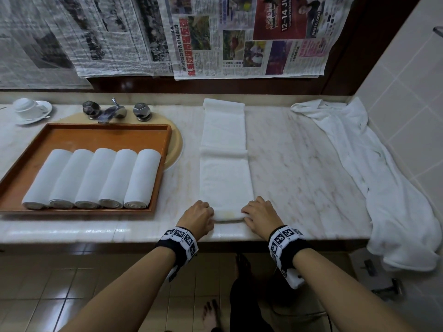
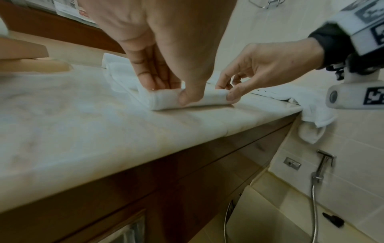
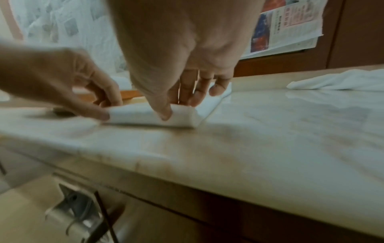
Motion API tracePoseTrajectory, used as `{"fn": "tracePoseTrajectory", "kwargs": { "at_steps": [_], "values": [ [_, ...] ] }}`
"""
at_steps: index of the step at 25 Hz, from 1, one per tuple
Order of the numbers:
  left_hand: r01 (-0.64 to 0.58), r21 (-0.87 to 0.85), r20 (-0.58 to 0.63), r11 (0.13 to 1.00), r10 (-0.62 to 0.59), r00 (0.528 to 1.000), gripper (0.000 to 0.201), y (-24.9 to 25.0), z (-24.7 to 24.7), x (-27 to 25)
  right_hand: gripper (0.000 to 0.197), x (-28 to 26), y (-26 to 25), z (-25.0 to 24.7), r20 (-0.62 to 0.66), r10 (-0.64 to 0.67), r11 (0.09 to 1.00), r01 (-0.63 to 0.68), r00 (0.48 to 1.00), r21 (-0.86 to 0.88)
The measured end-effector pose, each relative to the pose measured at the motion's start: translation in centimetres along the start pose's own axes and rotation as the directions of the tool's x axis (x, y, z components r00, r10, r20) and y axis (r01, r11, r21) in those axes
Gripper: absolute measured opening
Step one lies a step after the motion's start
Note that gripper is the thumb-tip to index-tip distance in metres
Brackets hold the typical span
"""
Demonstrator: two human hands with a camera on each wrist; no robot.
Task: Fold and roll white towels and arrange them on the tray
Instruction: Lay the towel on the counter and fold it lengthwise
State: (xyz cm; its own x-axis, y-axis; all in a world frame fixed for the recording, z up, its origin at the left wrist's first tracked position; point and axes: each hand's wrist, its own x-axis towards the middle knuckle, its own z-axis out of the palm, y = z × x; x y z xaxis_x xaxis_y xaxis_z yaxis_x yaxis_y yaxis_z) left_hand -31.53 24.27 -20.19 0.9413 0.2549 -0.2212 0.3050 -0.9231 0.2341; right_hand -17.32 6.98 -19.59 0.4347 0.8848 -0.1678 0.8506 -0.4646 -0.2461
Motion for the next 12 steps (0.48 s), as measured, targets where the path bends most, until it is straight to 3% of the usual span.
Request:
{"fn": "tracePoseTrajectory", "kwargs": {
  "at_steps": [2,4,8,10,12],
  "values": [
    [-0.068,-0.046,0.006,0.997,0.068,0.998,0.026,-0.7,-0.2,-0.5,0.022,-0.4,0.3,-0.8,0.065,0.065,0.994,-0.07,0.996,0.079],
    [-0.108,-0.144,-0.006,0.984,0.108,0.994,0.024,-1.2,-0.7,-0.9,0.016,-0.5,0.5,-1.1,0.087,0.154,0.964,-0.169,0.984,0.204],
    [-0.081,-0.18,-0.011,0.98,0.08,0.997,0.018,-1.4,-1.5,-0.4,0.005,0.4,0.9,-1.2,0.119,0.207,0.941,-0.231,0.971,0.248],
    [-0.037,-0.17,-0.021,0.985,0.034,0.999,0.016,-1.3,-1.5,0.2,0.006,0.8,0.9,-0.8,0.074,0.217,0.954,-0.228,0.973,0.196],
    [-0.01,-0.143,-0.06,0.99,0.001,0.998,0.015,-0.9,-1.3,0.9,0.006,1.1,0.5,0.1,-0.063,0.193,0.968,-0.18,0.979,0.172]
  ]
}}
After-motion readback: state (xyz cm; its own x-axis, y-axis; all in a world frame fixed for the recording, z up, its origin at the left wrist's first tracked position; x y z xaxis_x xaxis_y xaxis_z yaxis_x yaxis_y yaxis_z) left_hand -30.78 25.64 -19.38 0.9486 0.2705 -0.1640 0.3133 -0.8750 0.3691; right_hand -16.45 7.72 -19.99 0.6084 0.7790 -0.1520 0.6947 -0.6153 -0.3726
